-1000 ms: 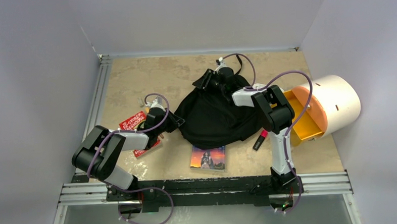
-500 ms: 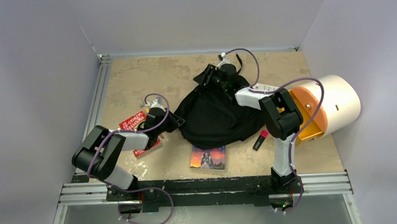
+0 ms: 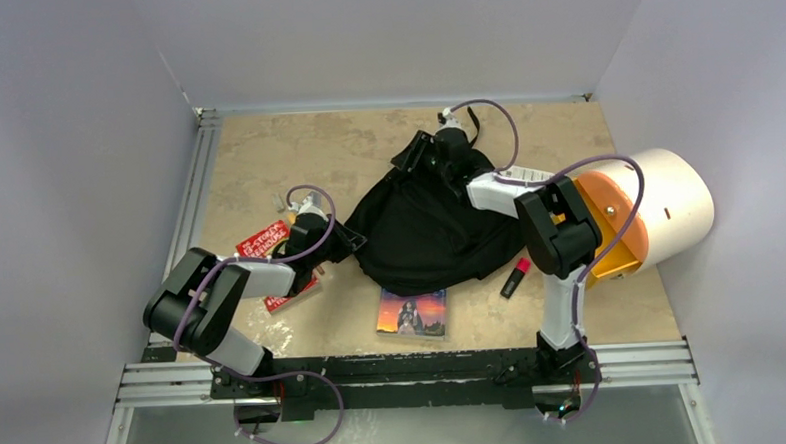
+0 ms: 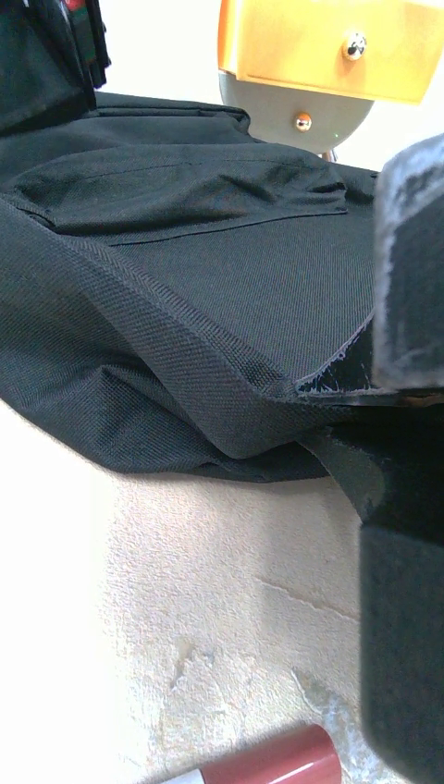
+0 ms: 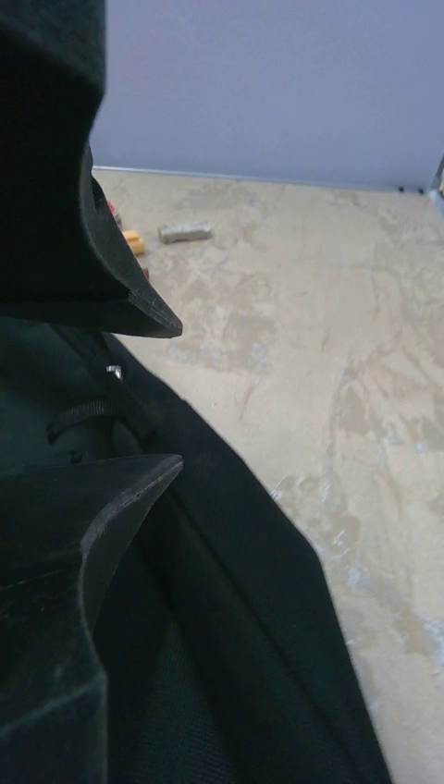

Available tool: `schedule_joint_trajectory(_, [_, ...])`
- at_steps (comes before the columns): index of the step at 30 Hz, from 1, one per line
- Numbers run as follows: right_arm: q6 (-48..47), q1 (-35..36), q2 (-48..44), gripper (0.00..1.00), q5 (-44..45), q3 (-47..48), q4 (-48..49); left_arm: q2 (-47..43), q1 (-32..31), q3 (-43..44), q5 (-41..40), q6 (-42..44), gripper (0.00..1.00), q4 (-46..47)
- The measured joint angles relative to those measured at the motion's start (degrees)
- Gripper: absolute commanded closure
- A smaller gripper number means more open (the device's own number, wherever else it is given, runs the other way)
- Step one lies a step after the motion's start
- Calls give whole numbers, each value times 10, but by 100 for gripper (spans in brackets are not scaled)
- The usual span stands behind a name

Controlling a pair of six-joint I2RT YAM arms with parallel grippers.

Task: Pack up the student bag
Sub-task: Unzip the student bag at the center of the board.

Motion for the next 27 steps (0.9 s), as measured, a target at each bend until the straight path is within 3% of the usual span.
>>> schedule_joint_trajectory(11, [0,0,28,48,-11,7,-15,5,0,0,2,0,100,4])
schedule_joint_trajectory(27, [1,0,46,59,-48,11,-9,7,0,0,2,0,100,6])
